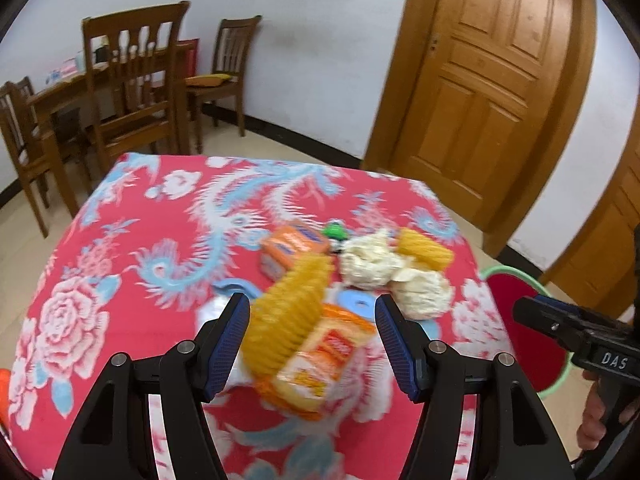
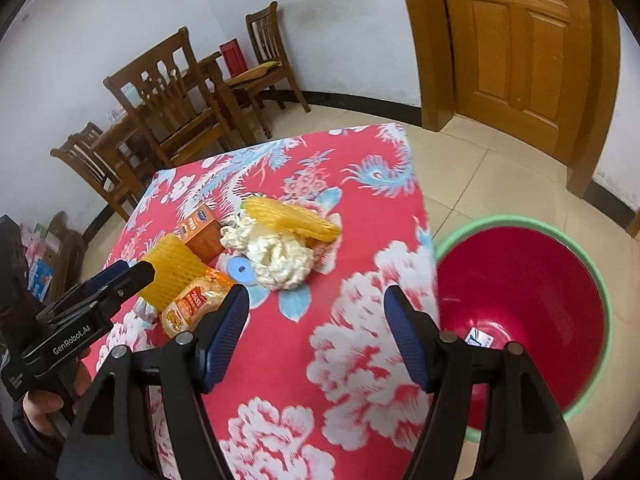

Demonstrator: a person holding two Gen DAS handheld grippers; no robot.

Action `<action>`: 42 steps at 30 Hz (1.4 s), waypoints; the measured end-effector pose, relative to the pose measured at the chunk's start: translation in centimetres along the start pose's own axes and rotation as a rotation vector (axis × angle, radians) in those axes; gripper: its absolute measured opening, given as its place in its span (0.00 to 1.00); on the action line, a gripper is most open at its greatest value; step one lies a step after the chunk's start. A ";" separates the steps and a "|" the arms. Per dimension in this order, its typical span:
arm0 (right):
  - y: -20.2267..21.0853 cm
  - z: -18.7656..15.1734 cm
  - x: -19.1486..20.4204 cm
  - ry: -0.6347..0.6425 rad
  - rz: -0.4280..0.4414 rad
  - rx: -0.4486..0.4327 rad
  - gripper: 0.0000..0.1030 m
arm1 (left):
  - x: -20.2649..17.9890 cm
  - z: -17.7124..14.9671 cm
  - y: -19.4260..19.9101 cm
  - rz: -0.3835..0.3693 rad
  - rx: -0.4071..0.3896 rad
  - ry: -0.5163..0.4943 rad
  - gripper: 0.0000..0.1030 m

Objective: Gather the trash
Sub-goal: 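Move the right tool back to the table and grasp a yellow foam net sleeve, then grasp the yellow foam net strip with the left tool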

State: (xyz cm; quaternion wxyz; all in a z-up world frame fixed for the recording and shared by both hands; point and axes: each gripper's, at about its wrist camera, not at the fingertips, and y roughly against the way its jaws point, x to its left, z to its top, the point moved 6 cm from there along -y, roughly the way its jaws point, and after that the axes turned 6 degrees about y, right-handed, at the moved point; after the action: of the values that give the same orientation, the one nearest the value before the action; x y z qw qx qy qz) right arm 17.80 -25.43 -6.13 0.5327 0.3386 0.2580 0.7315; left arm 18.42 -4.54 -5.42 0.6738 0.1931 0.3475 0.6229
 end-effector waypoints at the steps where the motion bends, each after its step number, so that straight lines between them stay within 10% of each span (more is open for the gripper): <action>1: -0.4 0.3 0.4 0.013 0.001 0.004 0.71 | 0.4 0.0 -0.2 0.013 0.003 0.000 0.65; 22: -9.5 4.5 2.0 0.152 -0.091 0.088 0.73 | 2.0 -0.7 -3.4 -0.032 0.065 0.039 0.64; 32: -10.6 4.2 2.4 0.121 -0.034 0.119 0.19 | 1.0 -1.3 -3.9 -0.120 0.109 0.055 0.17; 42: -6.8 4.6 2.8 0.133 -0.025 0.031 0.11 | 0.5 -0.8 -2.4 -0.164 0.083 0.078 0.11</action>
State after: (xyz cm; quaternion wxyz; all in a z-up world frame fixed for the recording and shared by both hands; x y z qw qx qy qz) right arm 24.87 -20.65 -7.60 0.5181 0.2943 0.3081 0.7416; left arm 19.58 -4.55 -7.75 0.6998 0.1673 0.4135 0.5579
